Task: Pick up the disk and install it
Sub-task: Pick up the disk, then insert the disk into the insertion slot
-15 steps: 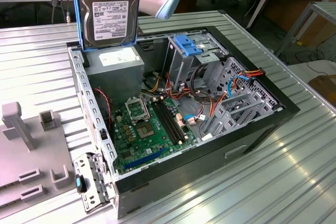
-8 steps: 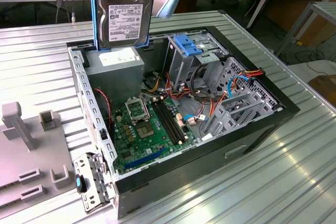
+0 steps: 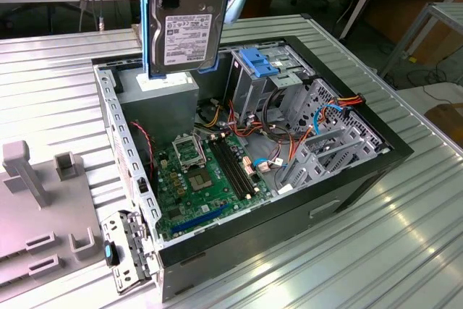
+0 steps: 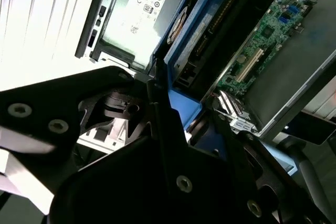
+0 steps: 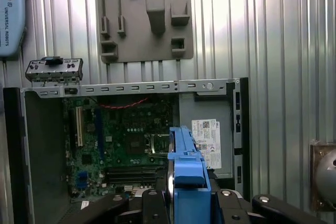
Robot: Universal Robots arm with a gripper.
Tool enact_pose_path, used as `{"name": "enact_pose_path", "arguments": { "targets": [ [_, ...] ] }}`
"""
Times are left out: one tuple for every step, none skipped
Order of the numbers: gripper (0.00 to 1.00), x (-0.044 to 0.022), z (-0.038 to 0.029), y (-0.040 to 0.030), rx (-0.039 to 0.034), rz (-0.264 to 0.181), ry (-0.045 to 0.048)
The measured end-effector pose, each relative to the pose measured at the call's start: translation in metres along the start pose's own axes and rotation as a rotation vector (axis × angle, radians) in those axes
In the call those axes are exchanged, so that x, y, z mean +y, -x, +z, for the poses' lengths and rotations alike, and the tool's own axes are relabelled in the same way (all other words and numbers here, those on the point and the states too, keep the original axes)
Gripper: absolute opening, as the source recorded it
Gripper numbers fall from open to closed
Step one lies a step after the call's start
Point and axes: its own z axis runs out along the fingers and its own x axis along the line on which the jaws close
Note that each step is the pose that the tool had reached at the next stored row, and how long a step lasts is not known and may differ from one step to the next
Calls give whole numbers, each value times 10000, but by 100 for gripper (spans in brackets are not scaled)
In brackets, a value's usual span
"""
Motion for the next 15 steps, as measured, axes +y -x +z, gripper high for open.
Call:
{"name": "enact_pose_path", "arguments": {
  "targets": [
    [37, -15, 3, -15, 1, 0, 1],
    [37, -37, 8, -35, 0, 1, 0],
    [37, -50, 12, -44, -2, 1, -1],
    [37, -74, 18, -58, 0, 0, 0],
    [37, -98, 24, -78, 0, 0, 0],
    [37, -118, 31, -101, 1, 1, 0],
    [37, -129, 36, -115, -1, 0, -1],
    [37, -134, 37, -120, 1, 1, 0],
    [37, -133, 37, -121, 1, 2, 1],
    [37, -134, 39, -125, 0, 1, 0],
    [37, -134, 39, -129, 0, 0, 0],
    [37, -134, 39, -130, 0, 0, 0],
    [37, -134, 39, -130, 0, 1, 0],
    [37, -134, 39, -131, 0, 1, 0],
    [37, -134, 40, -132, 0, 0, 0]
  ]
}}
